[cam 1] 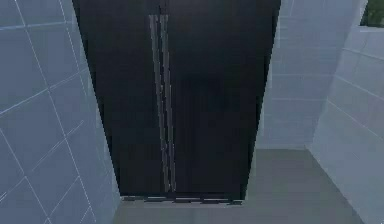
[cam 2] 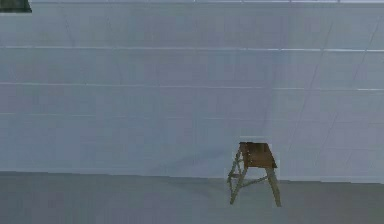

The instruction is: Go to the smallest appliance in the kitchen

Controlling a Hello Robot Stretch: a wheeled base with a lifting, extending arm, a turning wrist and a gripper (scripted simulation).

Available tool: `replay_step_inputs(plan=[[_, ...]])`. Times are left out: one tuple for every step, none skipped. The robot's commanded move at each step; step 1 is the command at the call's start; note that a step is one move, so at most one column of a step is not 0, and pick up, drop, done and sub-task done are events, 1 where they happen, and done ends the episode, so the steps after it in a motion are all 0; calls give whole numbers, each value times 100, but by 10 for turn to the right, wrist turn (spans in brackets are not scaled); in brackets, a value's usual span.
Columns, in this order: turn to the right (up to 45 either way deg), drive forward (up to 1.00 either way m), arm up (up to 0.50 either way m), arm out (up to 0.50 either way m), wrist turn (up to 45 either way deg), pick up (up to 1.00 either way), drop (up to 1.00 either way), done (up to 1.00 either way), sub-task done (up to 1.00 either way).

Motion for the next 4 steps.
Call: replay_step_inputs(plan=[[0,35,0,0,0,0,0,0,0],[-450,0,0,0,0,0,0,0,0],[-450,0,0,0,0,0,0,0,0],[-450,0,0,0,0,0,0,0,0]])
